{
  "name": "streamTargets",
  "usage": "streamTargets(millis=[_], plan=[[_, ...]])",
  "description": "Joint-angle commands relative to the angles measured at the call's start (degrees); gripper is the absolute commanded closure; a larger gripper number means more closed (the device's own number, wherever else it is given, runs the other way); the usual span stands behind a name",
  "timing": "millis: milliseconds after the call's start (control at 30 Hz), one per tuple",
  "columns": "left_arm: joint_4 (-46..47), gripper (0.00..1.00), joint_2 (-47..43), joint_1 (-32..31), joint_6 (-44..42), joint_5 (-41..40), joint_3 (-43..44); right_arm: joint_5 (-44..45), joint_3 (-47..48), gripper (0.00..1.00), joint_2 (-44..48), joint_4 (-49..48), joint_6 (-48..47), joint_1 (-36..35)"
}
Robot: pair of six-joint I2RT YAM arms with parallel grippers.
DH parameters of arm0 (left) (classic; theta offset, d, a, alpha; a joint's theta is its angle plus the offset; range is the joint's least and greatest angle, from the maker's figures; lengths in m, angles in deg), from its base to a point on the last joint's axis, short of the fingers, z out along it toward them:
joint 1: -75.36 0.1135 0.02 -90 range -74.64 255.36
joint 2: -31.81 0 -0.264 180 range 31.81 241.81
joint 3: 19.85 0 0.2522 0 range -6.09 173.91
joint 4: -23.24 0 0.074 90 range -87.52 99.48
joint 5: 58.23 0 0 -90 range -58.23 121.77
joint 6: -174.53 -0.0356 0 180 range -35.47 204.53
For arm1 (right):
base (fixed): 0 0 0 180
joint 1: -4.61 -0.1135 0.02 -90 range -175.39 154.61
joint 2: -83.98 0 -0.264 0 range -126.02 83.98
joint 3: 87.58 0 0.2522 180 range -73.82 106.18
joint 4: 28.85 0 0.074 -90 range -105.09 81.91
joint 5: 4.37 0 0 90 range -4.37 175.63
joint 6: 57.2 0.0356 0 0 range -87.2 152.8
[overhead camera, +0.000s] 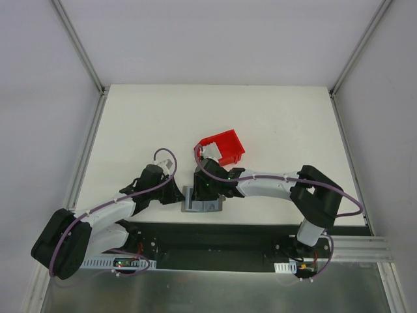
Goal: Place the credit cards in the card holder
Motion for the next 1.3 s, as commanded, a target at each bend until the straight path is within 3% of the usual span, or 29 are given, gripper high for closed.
streamTargets(millis=[0,133,700,833,1033,1100,1267], plan=[[0.1,1.00,0.0,0.1,-0.6,0.6,0.0,0.6,1.8,0.58,0.8,0.7,-1.2,-0.2],[0.1,1.00,0.0,0.1,-0.7,0.7,0.0,3.5,1.3,0.57,1.3,2.7,-0.4,0.1],[0.1,1.00,-0.4,0.1,-0.7,0.7,-0.2,-1.7,2.6,0.57,-1.9,0.0,-0.3,-0.1],[0.1,1.00,-0.5,0.1,-0.8,0.7,-0.2,-1.4,2.6,0.62,-1.0,-0.7,-1.4,0.0],[0.1,1.00,-0.3,0.1,-0.7,0.9,0.1,-1.8,2.7,0.77,-1.3,-1.3,-1.7,0.0],[0.0,1.00,-0.5,0.1,-0.8,0.8,-0.1,-1.6,2.7,0.75,-1.0,-1.0,-1.8,0.0],[0.1,1.00,-1.0,0.1,-0.7,0.6,-0.2,3.7,2.4,0.60,2.4,2.8,-4.2,0.5]])
